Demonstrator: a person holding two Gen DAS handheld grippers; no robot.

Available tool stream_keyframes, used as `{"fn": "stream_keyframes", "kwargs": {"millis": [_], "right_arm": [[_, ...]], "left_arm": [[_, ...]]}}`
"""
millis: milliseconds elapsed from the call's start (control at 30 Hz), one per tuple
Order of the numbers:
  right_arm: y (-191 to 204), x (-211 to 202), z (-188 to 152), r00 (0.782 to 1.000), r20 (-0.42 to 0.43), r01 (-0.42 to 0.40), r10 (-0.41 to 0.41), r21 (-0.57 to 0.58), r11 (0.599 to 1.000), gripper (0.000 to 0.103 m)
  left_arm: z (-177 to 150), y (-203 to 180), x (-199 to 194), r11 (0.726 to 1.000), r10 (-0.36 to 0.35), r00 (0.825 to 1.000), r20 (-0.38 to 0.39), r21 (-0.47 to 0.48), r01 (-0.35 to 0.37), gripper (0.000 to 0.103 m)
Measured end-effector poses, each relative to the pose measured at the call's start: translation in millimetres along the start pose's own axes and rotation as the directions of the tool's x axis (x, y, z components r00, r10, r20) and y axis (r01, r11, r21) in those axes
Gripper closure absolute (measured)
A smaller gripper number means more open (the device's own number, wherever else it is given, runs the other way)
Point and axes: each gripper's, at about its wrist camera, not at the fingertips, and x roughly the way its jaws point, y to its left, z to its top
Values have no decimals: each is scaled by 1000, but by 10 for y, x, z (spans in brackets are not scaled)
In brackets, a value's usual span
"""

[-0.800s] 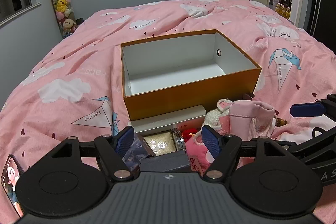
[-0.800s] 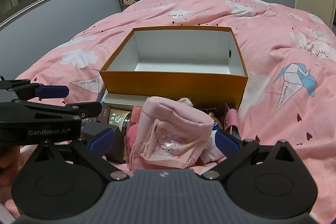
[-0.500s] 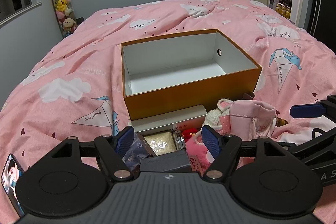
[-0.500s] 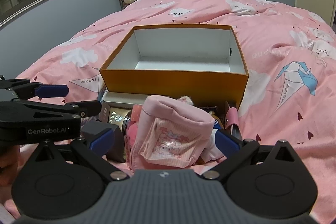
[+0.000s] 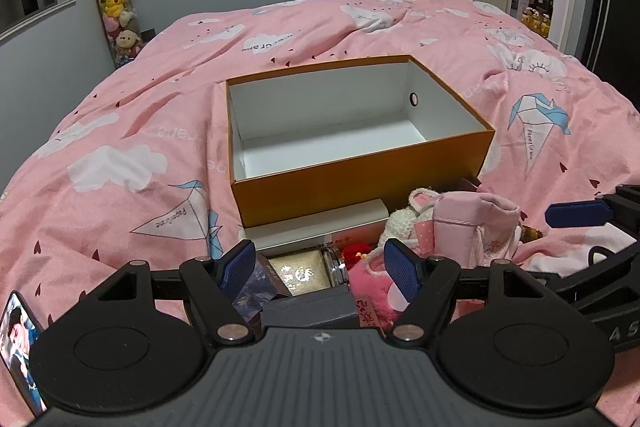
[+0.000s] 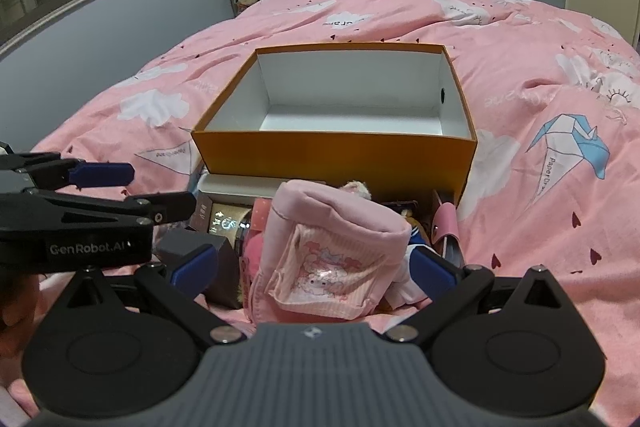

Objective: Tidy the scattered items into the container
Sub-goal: 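Move both grippers toward the pile of items beside the box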

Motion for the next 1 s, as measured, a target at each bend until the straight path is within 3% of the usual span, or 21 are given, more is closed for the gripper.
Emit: {"fn": "stream_keyframes", "kwargs": {"millis": [200,367,633,767,833,1000], "right_arm": [[-85,-73,120,999,39,-27,28,-6,1000,1],[-52,-37,218,999,40,-30,35,-127,991,2],[-51,113,390,999,-9,-51,50,-247,968,31],[-34,173,473,999,-29,-45,38,-320,946,35],[-37,203,519,997,-60,-66,48,-339,939,40],[-84,301,595,986,-147,-128,79,-357,925,40]], "left_arm": [[47,8,17,1000,-19,1000,-6,13,20,22],[106,11,68,999,-27,1000,-3,45,27,26],[180,128,157,999,-24,1000,13,44,24,31],[210,213,225,999,-20,1000,-1,50,20,33],[233,276,252,998,-36,999,-12,44,36,35],[269,412,315,996,-79,996,-41,40,81,35]]}}
